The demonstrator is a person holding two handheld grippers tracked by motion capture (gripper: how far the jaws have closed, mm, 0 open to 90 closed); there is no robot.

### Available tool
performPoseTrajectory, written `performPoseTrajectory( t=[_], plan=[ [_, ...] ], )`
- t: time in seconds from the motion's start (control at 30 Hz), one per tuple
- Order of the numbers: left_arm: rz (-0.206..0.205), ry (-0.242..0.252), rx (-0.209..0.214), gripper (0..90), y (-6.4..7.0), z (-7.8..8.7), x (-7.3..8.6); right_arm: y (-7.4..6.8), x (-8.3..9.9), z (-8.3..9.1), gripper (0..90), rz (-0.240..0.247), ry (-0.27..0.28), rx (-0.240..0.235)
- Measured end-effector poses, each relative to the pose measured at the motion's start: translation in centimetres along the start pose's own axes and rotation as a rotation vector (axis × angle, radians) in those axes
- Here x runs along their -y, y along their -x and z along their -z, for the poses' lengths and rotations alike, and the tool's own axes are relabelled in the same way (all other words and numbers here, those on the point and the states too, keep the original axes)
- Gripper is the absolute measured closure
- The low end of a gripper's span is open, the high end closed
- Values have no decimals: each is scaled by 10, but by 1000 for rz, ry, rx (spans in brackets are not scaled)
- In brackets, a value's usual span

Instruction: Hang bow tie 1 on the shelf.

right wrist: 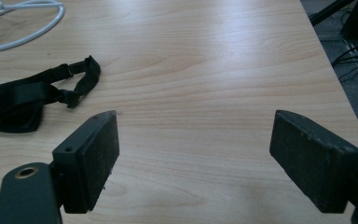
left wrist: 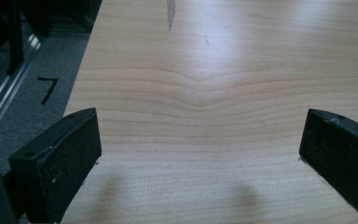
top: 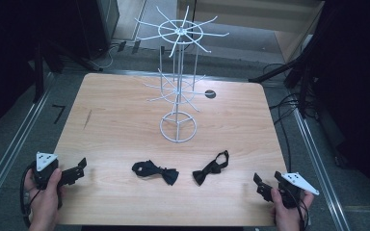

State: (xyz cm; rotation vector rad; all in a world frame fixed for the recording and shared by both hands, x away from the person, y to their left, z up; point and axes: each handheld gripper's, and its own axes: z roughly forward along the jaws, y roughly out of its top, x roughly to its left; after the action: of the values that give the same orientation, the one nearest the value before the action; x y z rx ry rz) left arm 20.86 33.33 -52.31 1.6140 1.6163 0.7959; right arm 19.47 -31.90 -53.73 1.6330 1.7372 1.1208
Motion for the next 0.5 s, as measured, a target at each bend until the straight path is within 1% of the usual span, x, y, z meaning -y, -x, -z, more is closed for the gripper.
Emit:
performPoseTrajectory(
  t=[0.1, 0.17, 0.2, 0.23, 0.33, 0.37, 0.4, 0.43, 0.47, 0.5],
  plan=[
    [2, 1, 3, 0, 0, 0, 0, -3, 0, 1, 155, 5, 4, -5],
    [7, 4, 1, 0, -1, -1, 0, -8, -1, 3, 155, 6, 18, -20],
    [9, -1, 14, 0, -2, -1, -1, -13, -3, 4, 155, 15, 30, -33],
    [6, 1, 27, 0, -2, -1, 0, -15, -4, 4, 156, 25, 34, -37],
    [-10, -3, 22, 0, 0, 0, 0, -26, -8, 5, 157, 74, 34, -50],
    [-10, -3, 22, 0, 0, 0, 0, -26, -8, 5, 157, 74, 34, -50],
    [-17, -8, 13, 0, 2, 0, 1, -38, -12, 6, 154, 119, 40, -63],
    [-21, -8, 6, 0, 3, 0, 1, -42, -14, 6, 154, 127, 42, -70],
    [-21, -8, 6, 0, 3, 0, 1, -42, -14, 6, 154, 127, 42, -70],
    [-28, -12, 1, 0, 4, 0, 1, -48, -16, 6, 154, 143, 51, -83]
  ],
)
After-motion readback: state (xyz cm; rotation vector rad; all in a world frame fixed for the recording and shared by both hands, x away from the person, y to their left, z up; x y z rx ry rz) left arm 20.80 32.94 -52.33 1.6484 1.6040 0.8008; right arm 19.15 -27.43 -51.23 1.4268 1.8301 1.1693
